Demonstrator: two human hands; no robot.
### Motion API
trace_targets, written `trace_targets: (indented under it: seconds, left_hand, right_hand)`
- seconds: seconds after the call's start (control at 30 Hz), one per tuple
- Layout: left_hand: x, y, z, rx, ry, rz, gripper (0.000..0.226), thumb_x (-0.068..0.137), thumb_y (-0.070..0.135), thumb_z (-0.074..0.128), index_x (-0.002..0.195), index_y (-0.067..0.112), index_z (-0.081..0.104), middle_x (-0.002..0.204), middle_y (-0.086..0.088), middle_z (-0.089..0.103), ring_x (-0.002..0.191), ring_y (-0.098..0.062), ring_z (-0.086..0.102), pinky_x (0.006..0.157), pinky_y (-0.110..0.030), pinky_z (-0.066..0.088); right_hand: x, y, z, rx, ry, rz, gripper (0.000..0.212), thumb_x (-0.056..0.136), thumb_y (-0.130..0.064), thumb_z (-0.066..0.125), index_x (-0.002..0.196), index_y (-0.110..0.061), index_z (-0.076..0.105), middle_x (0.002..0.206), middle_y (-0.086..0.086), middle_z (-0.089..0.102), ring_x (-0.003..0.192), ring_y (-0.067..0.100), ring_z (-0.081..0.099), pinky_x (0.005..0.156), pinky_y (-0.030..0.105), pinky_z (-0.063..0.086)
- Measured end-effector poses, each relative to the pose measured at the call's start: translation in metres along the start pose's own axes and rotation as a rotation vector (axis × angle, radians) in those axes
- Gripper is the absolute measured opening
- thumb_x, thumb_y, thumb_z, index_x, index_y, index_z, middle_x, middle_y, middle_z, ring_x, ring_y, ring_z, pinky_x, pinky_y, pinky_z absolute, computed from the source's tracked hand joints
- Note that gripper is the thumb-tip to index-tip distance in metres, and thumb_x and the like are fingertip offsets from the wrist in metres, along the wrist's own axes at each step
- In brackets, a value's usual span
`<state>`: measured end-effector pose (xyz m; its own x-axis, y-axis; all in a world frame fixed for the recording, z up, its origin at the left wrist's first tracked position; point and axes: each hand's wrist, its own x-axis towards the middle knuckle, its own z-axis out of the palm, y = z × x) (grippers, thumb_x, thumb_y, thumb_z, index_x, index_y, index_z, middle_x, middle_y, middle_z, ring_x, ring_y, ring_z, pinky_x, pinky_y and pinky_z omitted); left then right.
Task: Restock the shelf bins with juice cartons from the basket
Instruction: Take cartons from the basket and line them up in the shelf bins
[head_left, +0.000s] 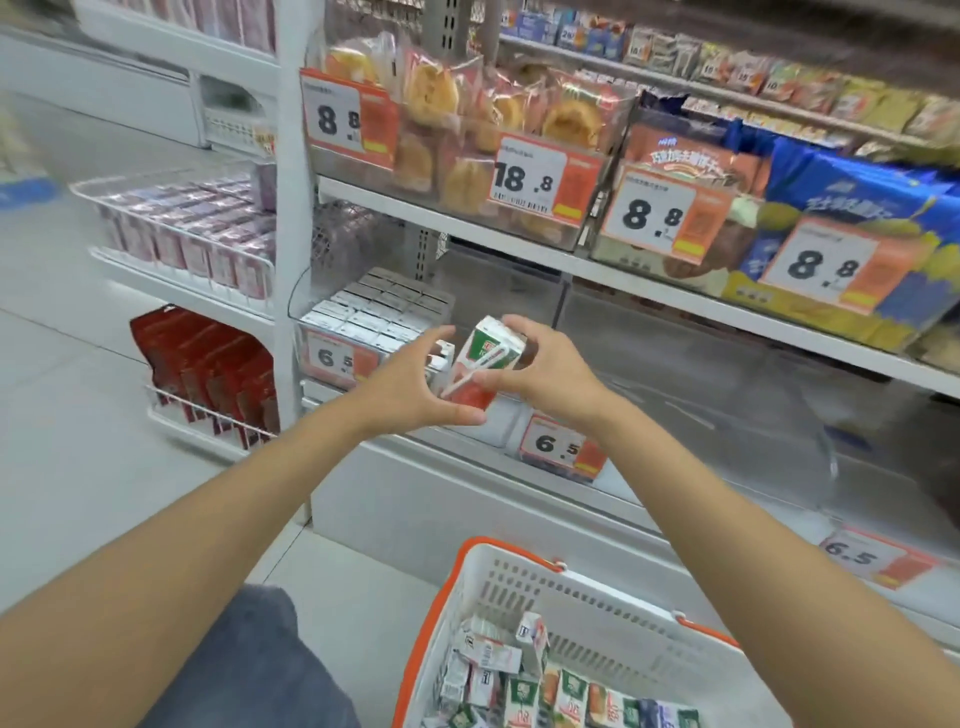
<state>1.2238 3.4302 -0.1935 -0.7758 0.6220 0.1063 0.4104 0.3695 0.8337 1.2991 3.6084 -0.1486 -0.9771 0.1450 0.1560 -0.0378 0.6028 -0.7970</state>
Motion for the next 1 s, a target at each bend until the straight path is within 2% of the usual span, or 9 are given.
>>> trace_targets:
  seconds: [0.13,0.2,0.27,0.37,0.53,0.63,0.73,0.87,1.0]
  left_hand:
    - [0.041,-0.038,-0.021,0.488,0.175,0.086,0.108,0.06,0.069,0.075,0.149,0.029,0.029,0.153,0.0,0.034,0.142,-0.02,0.025,0.117,-0.047,0.024]
    - [0.061,-0.056,-0.021,0.71,0.142,0.091,0.108,0.063,0.079,0.063,0.15,0.028,0.025,0.158,0.0,0.025,0.147,-0.019,0.015,0.119,-0.053,0.009]
    - [0.075,-0.072,-0.019,0.822,0.105,0.078,0.111,0.064,0.087,0.051,0.152,0.027,0.018,0.161,0.0,0.016,0.15,-0.018,0.005,0.119,-0.055,-0.001]
    - [0.086,-0.092,-0.015,0.966,0.112,0.1,0.108,0.068,0.089,0.04,0.151,0.024,0.018,0.159,-0.001,0.023,0.148,-0.02,0.013,0.118,-0.056,0.002]
    - [0.092,-0.097,-0.01,1.016,0.171,0.134,0.105,0.068,0.086,0.041,0.148,0.02,0.026,0.154,0.001,0.034,0.143,-0.018,0.028,0.118,-0.05,0.014]
    - [0.091,-0.096,-0.008,1.002,0.197,0.142,0.104,0.068,0.085,0.044,0.148,0.021,0.028,0.153,0.003,0.035,0.142,-0.016,0.029,0.117,-0.047,0.014]
    - [0.089,-0.093,-0.009,1.002,0.19,0.144,0.104,0.068,0.086,0.044,0.148,0.021,0.029,0.152,0.004,0.036,0.141,-0.015,0.03,0.117,-0.046,0.016]
    - [0.084,-0.086,-0.013,0.998,0.14,0.1,0.105,0.07,0.084,0.044,0.15,0.02,0.024,0.156,0.001,0.03,0.144,-0.017,0.024,0.119,-0.048,0.013]
    - [0.077,-0.072,-0.012,1.014,0.1,-0.001,0.106,0.074,0.081,0.047,0.153,0.018,0.016,0.161,-0.004,0.016,0.15,-0.019,0.006,0.119,-0.054,-0.004]
  right_hand:
    - [0.053,0.011,0.017,-0.196,0.205,-0.031,0.094,0.07,-0.03,0.085,0.147,-0.014,0.034,0.126,-0.001,0.038,0.093,-0.004,0.051,0.087,0.006,0.037]
    - [0.08,0.022,0.024,-0.266,0.293,-0.02,0.081,0.07,-0.028,0.084,0.138,-0.013,0.044,0.122,0.002,0.041,0.082,-0.003,0.045,0.074,0.004,0.036]
    - [0.108,0.032,0.028,-0.345,0.384,0.061,0.057,0.071,-0.03,0.084,0.117,-0.012,0.055,0.107,0.003,0.052,0.079,0.007,0.048,0.073,0.024,0.044]
    - [0.142,0.042,0.032,-0.305,0.3,0.152,0.052,0.072,-0.027,0.083,0.112,-0.007,0.058,0.083,0.001,0.065,0.077,0.017,0.063,0.064,0.033,0.053]
    - [0.166,0.062,0.055,0.044,-0.193,0.36,0.039,0.088,-0.022,0.064,0.125,-0.022,0.056,0.134,0.004,0.058,0.113,0.017,0.057,0.099,0.032,0.047]
    - [0.169,0.073,0.066,0.007,-0.151,0.344,0.055,0.092,-0.022,0.06,0.144,-0.023,0.041,0.15,0.0,0.039,0.123,0.014,0.045,0.083,0.022,0.044]
    - [0.171,0.084,0.069,0.041,-0.123,0.33,0.063,0.09,-0.022,0.064,0.147,-0.024,0.037,0.154,-0.002,0.035,0.136,0.017,0.039,0.109,0.032,0.037]
    - [0.167,0.084,0.076,0.219,-0.087,0.373,0.075,0.087,-0.019,0.068,0.151,-0.021,0.029,0.151,0.003,0.042,0.133,0.02,0.045,0.115,0.036,0.033]
    - [0.152,0.08,0.083,0.194,-0.01,0.341,0.07,0.096,-0.02,0.056,0.155,-0.021,0.017,0.151,0.006,0.04,0.116,0.019,0.051,0.091,0.022,0.036]
